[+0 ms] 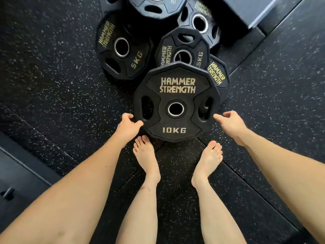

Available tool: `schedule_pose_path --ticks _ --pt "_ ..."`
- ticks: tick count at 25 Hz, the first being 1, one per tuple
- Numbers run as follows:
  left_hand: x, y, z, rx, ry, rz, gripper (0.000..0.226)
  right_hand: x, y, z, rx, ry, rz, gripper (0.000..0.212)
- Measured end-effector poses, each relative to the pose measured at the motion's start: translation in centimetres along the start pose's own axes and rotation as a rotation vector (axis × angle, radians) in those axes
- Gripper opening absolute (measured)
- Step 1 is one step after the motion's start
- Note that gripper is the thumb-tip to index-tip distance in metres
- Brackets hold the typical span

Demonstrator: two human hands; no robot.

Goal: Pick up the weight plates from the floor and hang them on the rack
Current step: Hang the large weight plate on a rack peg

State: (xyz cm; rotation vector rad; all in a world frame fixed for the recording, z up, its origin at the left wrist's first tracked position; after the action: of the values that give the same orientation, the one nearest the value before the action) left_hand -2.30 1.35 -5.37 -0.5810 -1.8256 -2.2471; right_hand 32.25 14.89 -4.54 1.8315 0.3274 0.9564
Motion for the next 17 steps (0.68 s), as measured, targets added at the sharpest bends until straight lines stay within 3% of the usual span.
schedule_pose_path --ticks 3,6,8,11,17 --pt "-1.4 -5.3 0.2 -0.083 0.112 0.163 0.061 -2.3 -5.0 0.6 0.032 -0.078 0.118 0.061" --pt "-2.7 -8.0 0.4 -0.130 0.246 0.194 0.038 -3.6 -8.1 1.3 0.041 -0.123 0.199 0.046" --pt "-3.5 -9.3 0.6 -0.123 0.431 0.157 0.021 -4.2 -9.4 1.7 0.021 -0.239 0.165 0.042" --pt "-4.4 -11.1 0.3 -0.062 0.651 0.128 0.018 -6.0 -10.7 2.0 -0.023 -0.397 0.117 0.031" --pt "-4.1 -10.7 0.3 -0.023 0.637 0.154 0.015 -6.4 -10.7 2.2 -0.130 -0.485 0.042 0.031"
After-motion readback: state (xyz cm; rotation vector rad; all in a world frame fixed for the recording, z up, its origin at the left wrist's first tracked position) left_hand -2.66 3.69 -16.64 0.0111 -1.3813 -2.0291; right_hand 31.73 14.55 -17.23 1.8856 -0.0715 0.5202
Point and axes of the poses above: each hand's wrist, its own y-axis away from the middle knuckle, its own x-axis out of the back of the hand, z = x × y, the point moved 6 cm from there along -y, towards the middle knuckle
